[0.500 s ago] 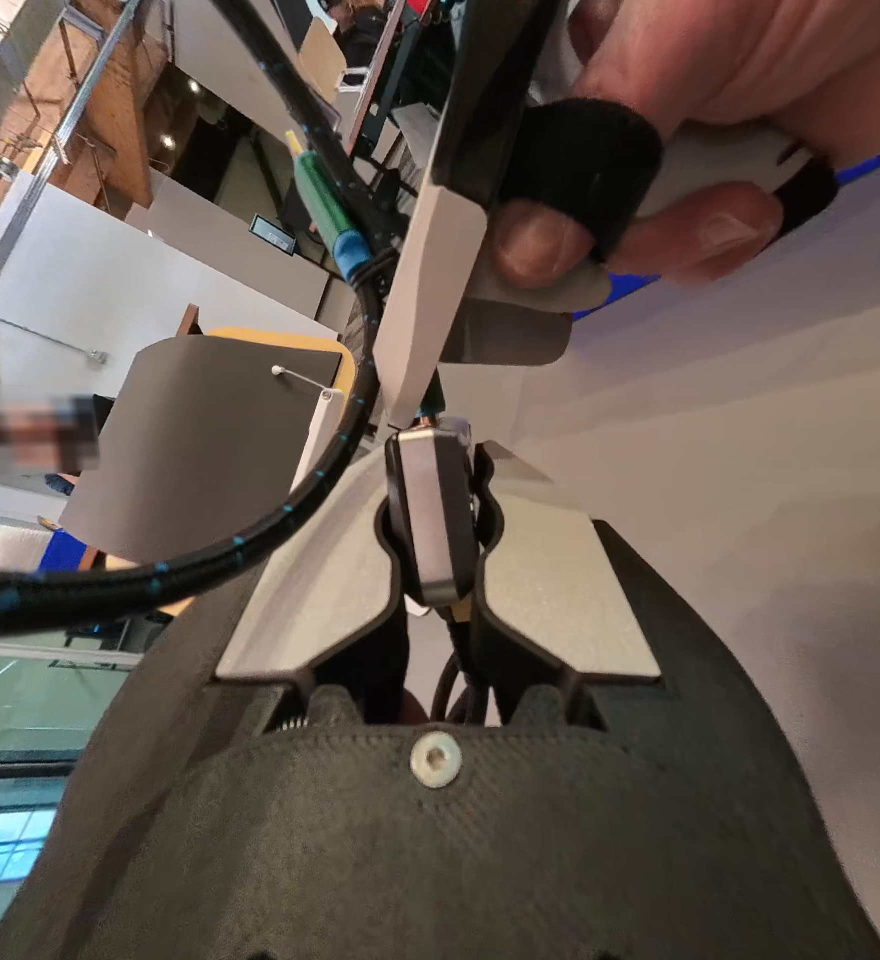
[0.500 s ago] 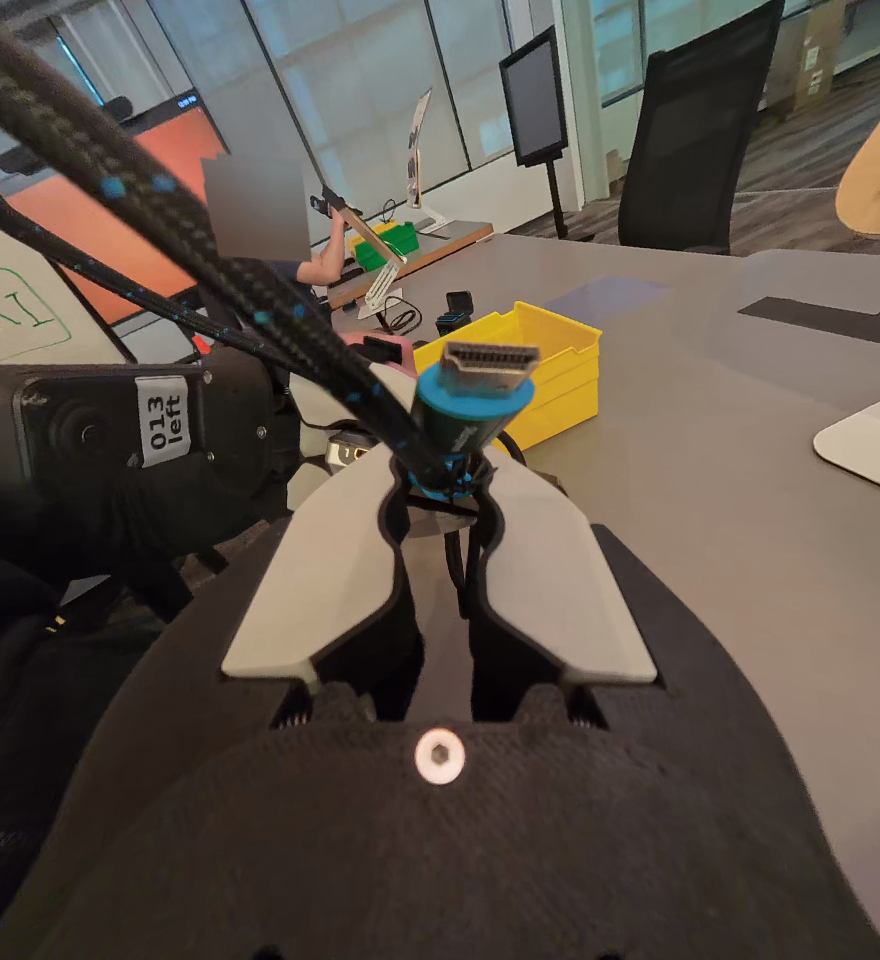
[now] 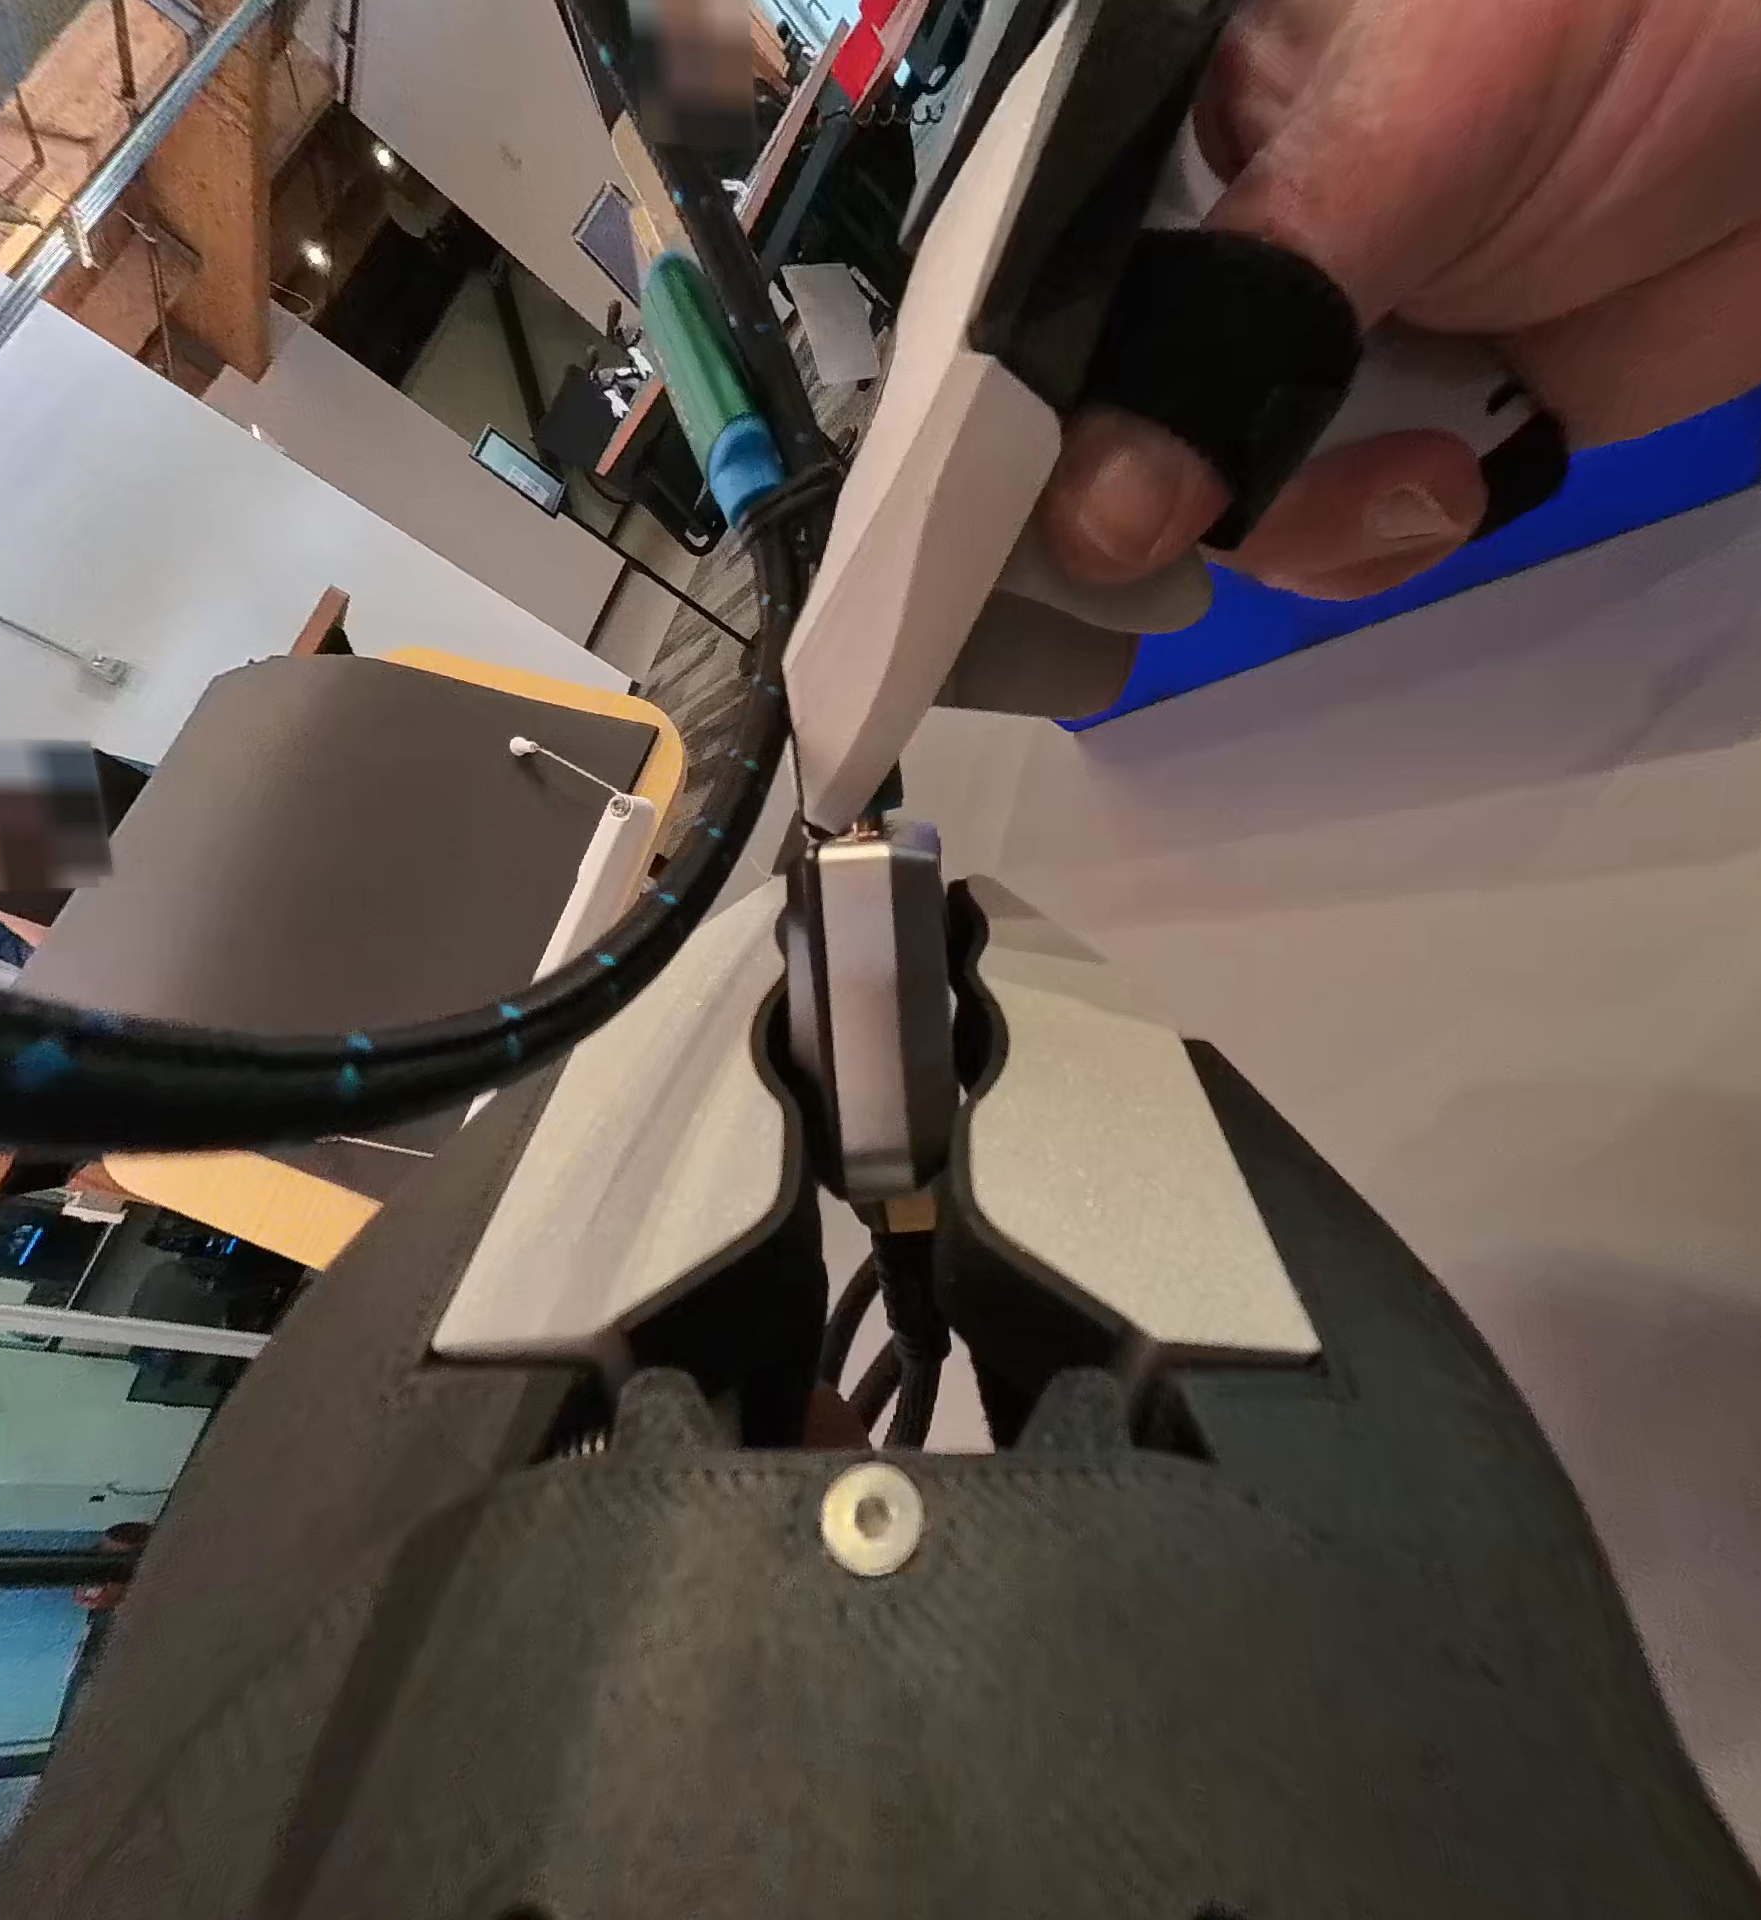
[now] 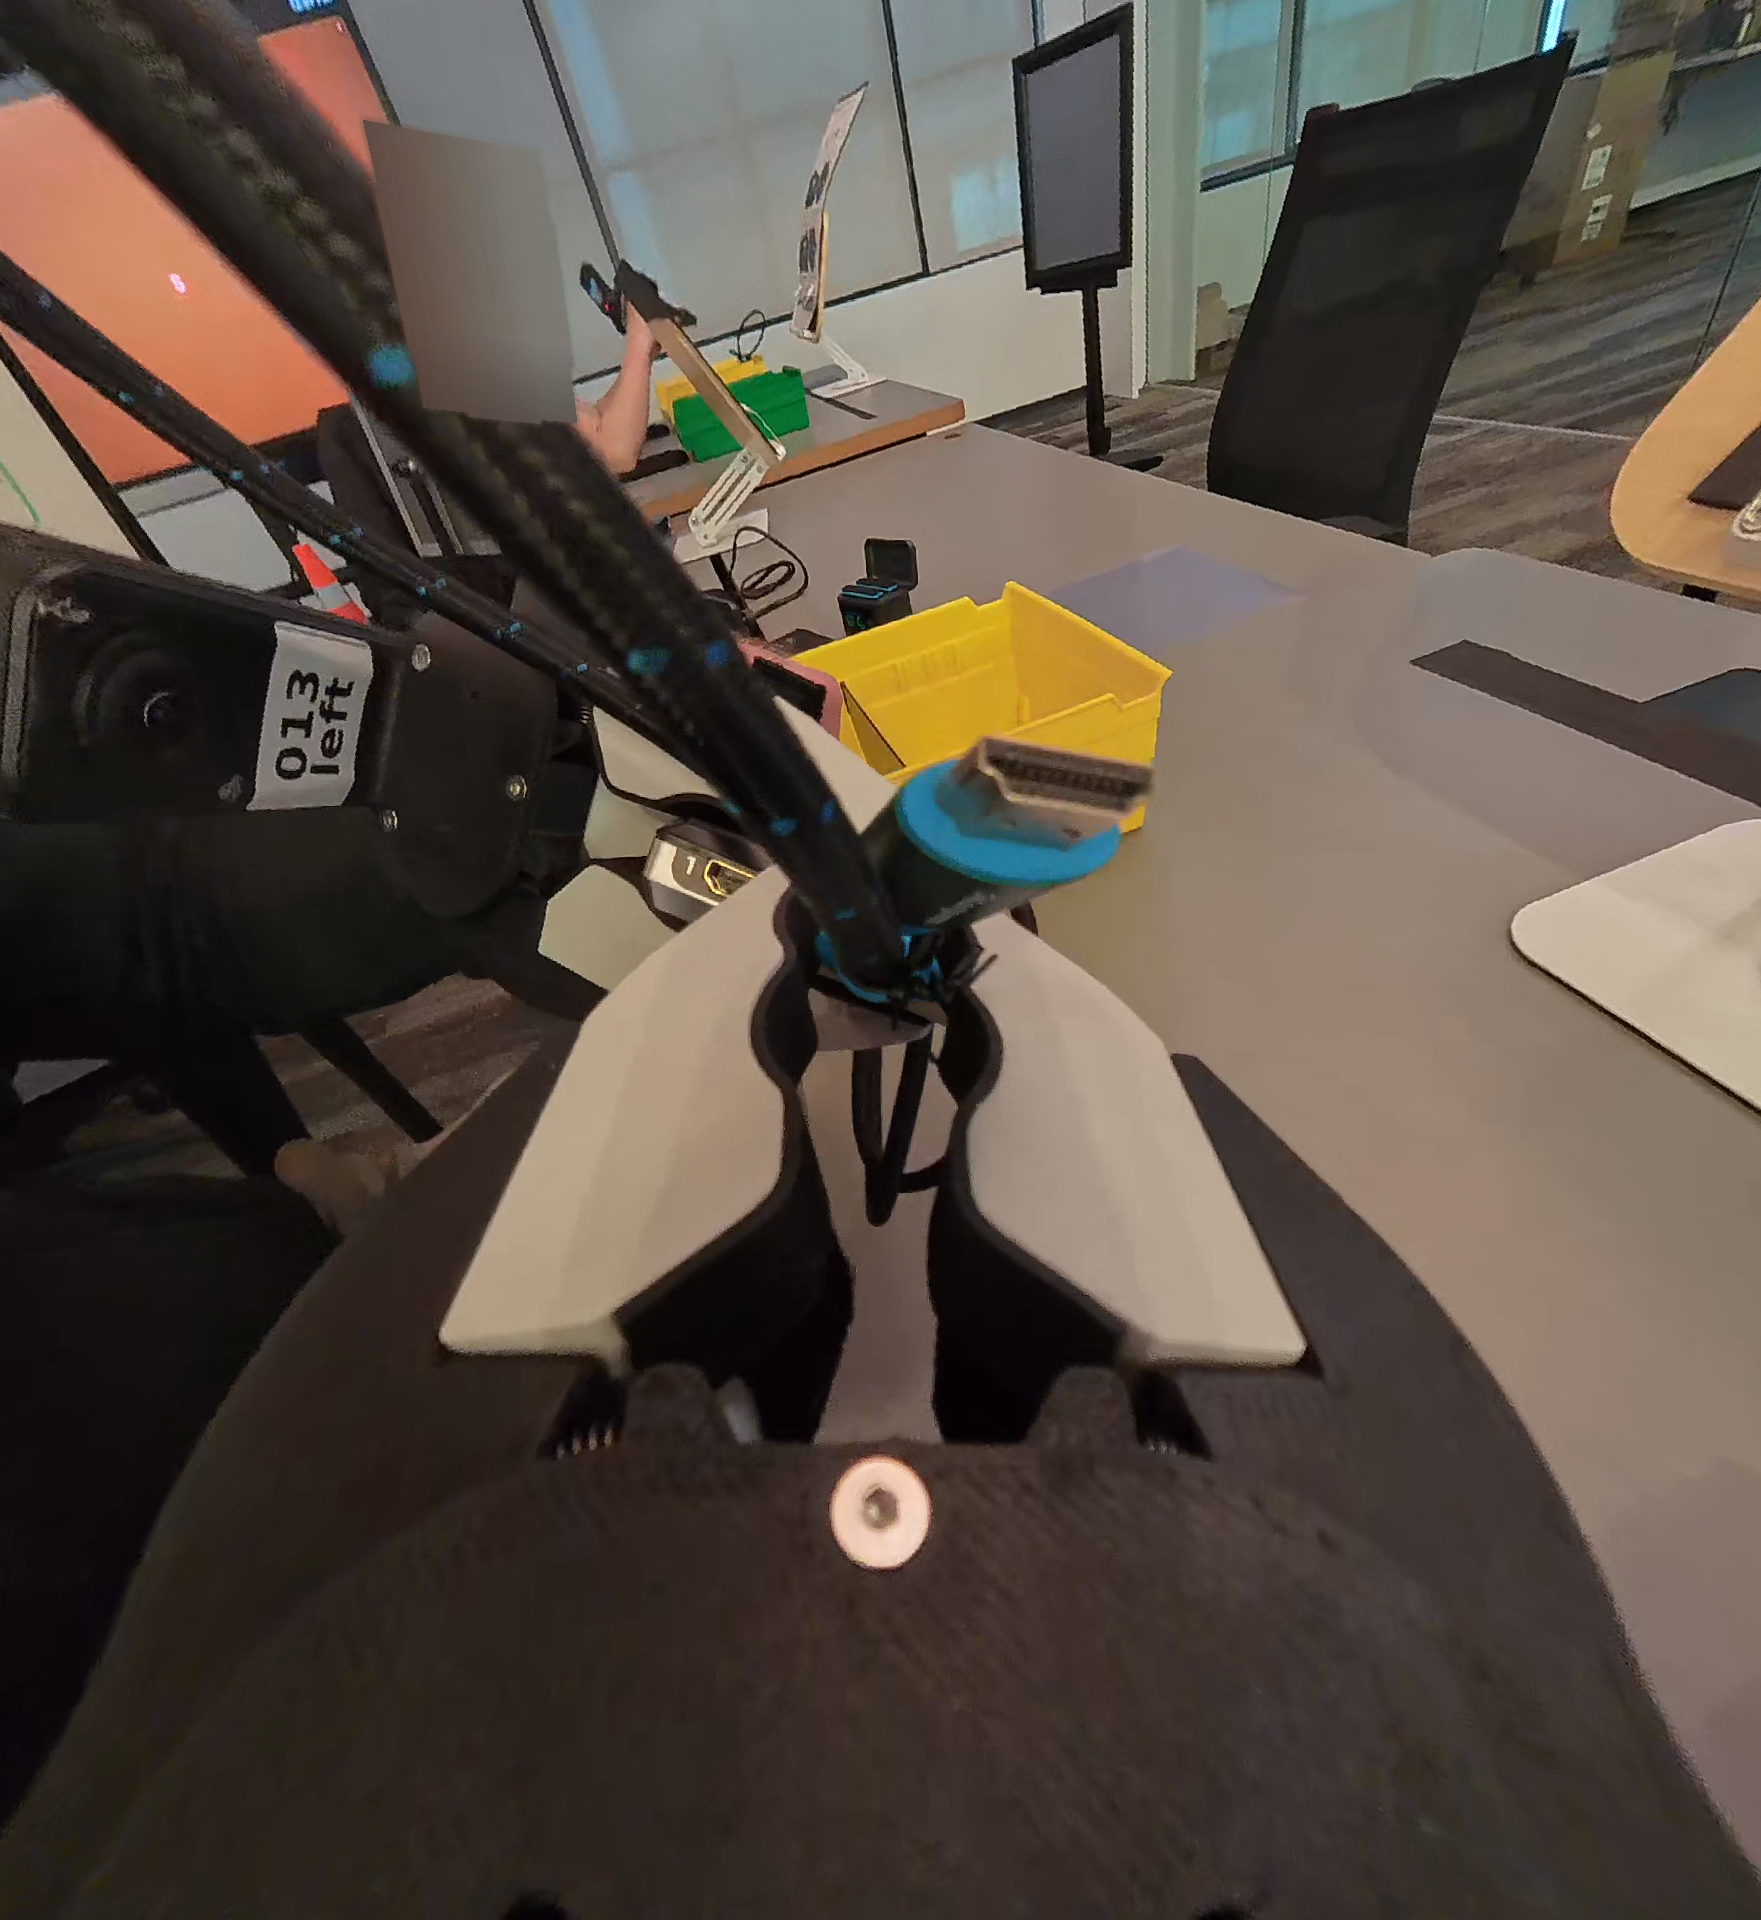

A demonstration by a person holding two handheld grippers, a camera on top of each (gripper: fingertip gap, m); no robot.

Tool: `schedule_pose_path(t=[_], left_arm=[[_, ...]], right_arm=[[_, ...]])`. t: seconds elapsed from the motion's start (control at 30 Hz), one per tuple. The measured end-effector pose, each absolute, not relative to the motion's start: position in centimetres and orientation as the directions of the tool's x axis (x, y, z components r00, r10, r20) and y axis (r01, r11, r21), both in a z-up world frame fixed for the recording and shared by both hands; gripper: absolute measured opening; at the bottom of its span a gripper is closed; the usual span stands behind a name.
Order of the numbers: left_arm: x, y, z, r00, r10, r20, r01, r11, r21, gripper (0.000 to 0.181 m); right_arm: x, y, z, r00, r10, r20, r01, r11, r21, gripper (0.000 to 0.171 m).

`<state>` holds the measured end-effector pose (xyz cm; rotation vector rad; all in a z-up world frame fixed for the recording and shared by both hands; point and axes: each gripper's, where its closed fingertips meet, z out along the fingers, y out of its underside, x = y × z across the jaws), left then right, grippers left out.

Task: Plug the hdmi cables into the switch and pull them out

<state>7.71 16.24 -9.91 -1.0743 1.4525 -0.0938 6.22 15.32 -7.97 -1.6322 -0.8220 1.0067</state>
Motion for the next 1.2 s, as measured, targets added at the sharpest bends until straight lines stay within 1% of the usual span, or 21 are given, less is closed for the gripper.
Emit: schedule_pose_path(t=[0.07,0.1,0.13,0.17,0.2,0.27,0.33,0.37,0.43,0.47,0.53,0.57,0.63,0.7,0.77,0.83,0.93,1.07,1.1,1.2], left_arm=[[7.5,16.1,-10.0,0.184,-0.642,-0.744,-0.545,0.563,-0.621,0.023],[6.2,17.5,-10.2,0.201,-0.608,-0.768,-0.604,0.540,-0.586,0.023],[4.4,19.0,-10.3,0.218,-0.590,-0.778,-0.628,0.525,-0.574,0.023],[3.1,19.4,-9.7,0.234,-0.624,-0.745,-0.599,0.511,-0.616,0.023],[3.1,18.5,-7.8,0.232,-0.636,-0.736,-0.547,0.541,-0.639,0.023],[4.7,16.8,-4.7,0.201,-0.578,-0.791,-0.532,0.613,-0.584,0.023],[5.0,17.6,-5.1,0.196,-0.540,-0.819,-0.584,0.606,-0.540,0.023],[4.5,18.6,-6.0,0.205,-0.550,-0.810,-0.609,0.576,-0.545,0.023],[2.9,20.3,-7.4,0.244,-0.587,-0.772,-0.635,0.505,-0.585,0.024],[2.4,20.6,-7.4,0.249,-0.589,-0.769,-0.635,0.500,-0.589,0.024],[1.8,20.6,-6.9,0.237,-0.558,-0.795,-0.646,0.521,-0.558,0.024],[1.6,20.8,-6.6,0.232,-0.534,-0.813,-0.662,0.526,-0.534,0.024],[1.3,21.1,-6.5,0.225,-0.525,-0.821,-0.673,0.526,-0.521,0.024],[1.4,21.0,-6.5,0.231,-0.545,-0.806,-0.658,0.523,-0.542,0.023],[1.6,20.8,-6.9,0.213,-0.558,-0.802,-0.656,0.527,-0.540,0.024],[1.9,20.5,-7.4,0.181,-0.554,-0.813,-0.663,0.542,-0.517,0.024],[2.3,20.3,-7.8,0.161,-0.549,-0.820,-0.675,0.546,-0.497,0.024],[2.9,20.0,-8.3,0.145,-0.560,-0.816,-0.671,0.550,-0.497,0.024],[3.0,19.9,-8.4,0.140,-0.563,-0.815,-0.672,0.550,-0.495,0.023],[3.2,19.5,-8.7,0.132,-0.567,-0.813,-0.666,0.556,-0.497,0.024]], right_arm=[[6.6,15.2,-7.8,0.430,0.880,-0.201,0.052,-0.246,-0.968,0.020],[8.5,15.6,-6.5,0.452,0.863,-0.228,-0.024,-0.244,-0.970,0.020],[11.7,16.0,-4.8,0.474,0.838,-0.270,-0.122,-0.241,-0.963,0.019],[14.7,16.2,-3.8,0.515,0.819,-0.254,-0.145,-0.209,-0.967,0.018],[15.8,15.8,-3.8,0.533,0.818,-0.216,-0.096,-0.195,-0.976,0.018],[15.0,15.4,-4.4,0.559,0.814,-0.158,0.015,-0.200,-0.980,0.019],[14.8,15.4,-5.1,0.585,0.804,-0.105,0.135,-0.225,-0.965,0.020],[15.5,15.2,-4.9,0.599,0.796,-0.092,0.160,-0.231,-0.960,0.020],[17.8,14.5,-4.1,0.605,0.783,-0.146,0.135,-0.281,-0.950,0.020],[19.4,14.1,-4.3,0.619,0.766,-0.173,0.141,-0.325,-0.935,0.020],[24.1,14.0,-5.2,0.731,0.667,-0.142,0.172,-0.382,-0.908,0.021],[26.3,13.6,-6.1,0.767,0.624,-0.148,0.195,-0.447,-0.873,0.020],[31.0,12.5,-9.1,0.853,0.506,-0.125,0.244,-0.600,-0.762,0.020],[34.7,10.7,-12.9,0.901,0.418,-0.114,0.276,-0.757,-0.592,0.020],[37.4,9.1,-16.2,0.928,0.364,-0.081,0.298,-0.855,-0.425,0.021],[39.3,7.7,-18.9,0.940,0.333,-0.070,0.303,-0.913,-0.274,0.020],[41.3,6.5,-21.5,0.949,0.314,-0.016,0.311,-0.946,-0.095,0.034],[43.3,5.2,-24.5,0.947,0.321,0.024,0.315,-0.938,0.146,0.052],[43.5,5.3,-24.7,0.943,0.331,0.036,0.321,-0.932,0.165,0.056],[43.5,6.4,-22.7,0.940,0.326,0.098,0.318,-0.944,0.086,0.063]])
